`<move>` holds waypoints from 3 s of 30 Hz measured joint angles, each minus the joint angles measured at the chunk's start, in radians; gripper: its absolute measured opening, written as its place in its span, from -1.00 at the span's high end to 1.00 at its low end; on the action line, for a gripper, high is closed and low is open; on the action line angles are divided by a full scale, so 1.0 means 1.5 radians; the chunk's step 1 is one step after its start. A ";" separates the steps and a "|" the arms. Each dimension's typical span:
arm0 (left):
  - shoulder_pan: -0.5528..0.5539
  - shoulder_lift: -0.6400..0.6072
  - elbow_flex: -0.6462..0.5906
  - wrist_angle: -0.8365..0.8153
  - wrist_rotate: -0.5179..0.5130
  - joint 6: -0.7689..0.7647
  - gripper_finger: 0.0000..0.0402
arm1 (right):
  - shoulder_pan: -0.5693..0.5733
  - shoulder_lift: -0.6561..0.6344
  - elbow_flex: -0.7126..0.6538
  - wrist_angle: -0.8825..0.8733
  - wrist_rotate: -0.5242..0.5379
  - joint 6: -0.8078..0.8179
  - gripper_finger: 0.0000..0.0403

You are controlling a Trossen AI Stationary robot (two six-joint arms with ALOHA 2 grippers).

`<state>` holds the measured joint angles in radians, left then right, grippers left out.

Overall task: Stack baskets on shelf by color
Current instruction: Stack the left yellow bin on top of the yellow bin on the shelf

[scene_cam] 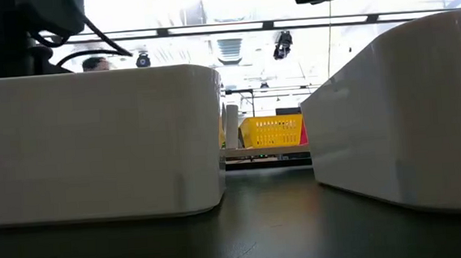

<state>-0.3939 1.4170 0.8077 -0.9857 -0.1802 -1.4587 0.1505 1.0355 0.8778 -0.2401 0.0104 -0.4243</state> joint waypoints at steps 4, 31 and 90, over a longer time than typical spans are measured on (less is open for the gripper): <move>-0.002 0.007 0.036 -0.024 0.000 0.037 0.99 | 0.000 -0.002 -0.014 -0.011 0.000 0.004 0.89; -0.010 0.320 0.887 -0.331 -0.178 0.642 1.00 | -0.111 -0.334 -0.308 0.240 -0.112 -0.008 0.89; 0.394 0.398 0.722 0.134 0.021 0.992 1.00 | -0.111 -0.470 -0.284 0.024 -0.110 0.120 0.89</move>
<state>0.1974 2.0139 1.8900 -0.7844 -0.1485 0.0290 -0.0158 0.3298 0.4511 -0.2047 -0.1551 -0.2443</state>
